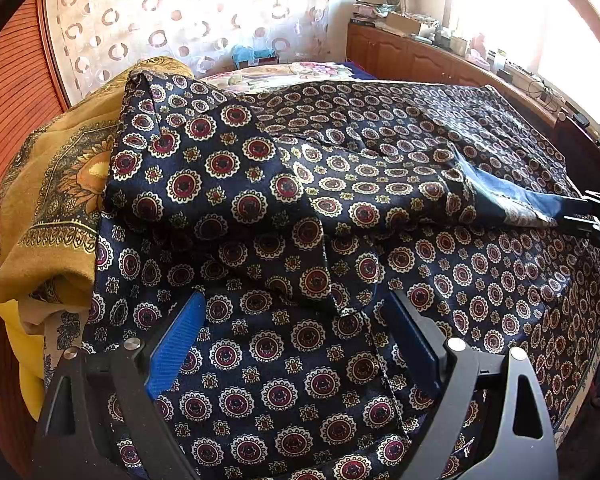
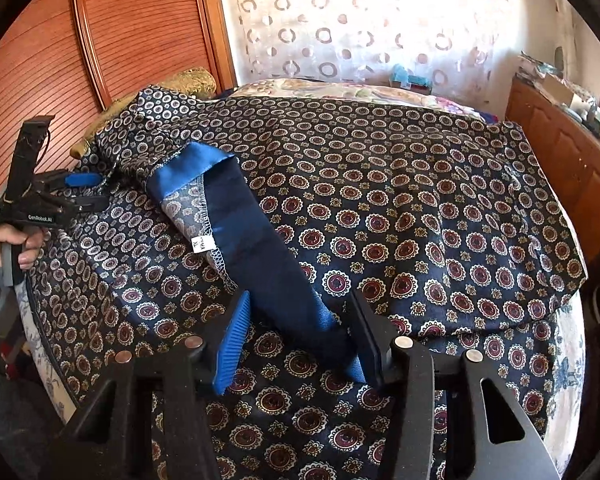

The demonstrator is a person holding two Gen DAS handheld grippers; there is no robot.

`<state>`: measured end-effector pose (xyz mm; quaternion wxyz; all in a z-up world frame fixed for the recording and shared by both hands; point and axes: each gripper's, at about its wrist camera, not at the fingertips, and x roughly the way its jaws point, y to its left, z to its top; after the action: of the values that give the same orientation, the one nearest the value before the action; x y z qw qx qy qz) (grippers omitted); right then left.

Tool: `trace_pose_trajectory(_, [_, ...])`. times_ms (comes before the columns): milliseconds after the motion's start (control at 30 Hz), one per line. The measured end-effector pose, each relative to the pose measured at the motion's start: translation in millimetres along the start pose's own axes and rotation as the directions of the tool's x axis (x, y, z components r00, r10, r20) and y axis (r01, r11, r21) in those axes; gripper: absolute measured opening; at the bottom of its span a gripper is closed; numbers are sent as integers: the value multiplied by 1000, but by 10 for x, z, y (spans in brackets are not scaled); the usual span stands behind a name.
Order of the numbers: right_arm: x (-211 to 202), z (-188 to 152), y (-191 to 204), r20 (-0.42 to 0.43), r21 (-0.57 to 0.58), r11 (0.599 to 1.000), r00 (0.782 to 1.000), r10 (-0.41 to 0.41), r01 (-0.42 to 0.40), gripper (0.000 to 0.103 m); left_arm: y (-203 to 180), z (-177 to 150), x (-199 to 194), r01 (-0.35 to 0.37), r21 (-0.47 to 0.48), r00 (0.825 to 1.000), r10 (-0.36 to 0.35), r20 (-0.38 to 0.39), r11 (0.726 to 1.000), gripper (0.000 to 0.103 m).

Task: Fold small clothes

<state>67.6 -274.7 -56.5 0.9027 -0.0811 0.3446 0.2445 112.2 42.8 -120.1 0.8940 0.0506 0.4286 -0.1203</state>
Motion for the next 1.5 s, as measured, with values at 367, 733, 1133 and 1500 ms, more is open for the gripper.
trace_pose_trajectory(367, [-24,-58,98,-6,-58,998,1000,1,-1,5,-201,130,-484,74,-1,987,-73,144,997,56])
trace_pose_trajectory(733, [-149,-148,226,13,-47,998,999,32,-32,5,-874,852,31,180,124,981,-188,57,976,56])
trace_pose_trajectory(1133, [-102,-108,110,38,-7,998,997,62,-61,5,-965,761,-194,129,134,977,-149,152,982,5])
trace_pose_trajectory(1500, [-426,-103,502,67,-75,981,981,184,-179,5,-410,-169,-990,108,13,970,-108,216,994,5])
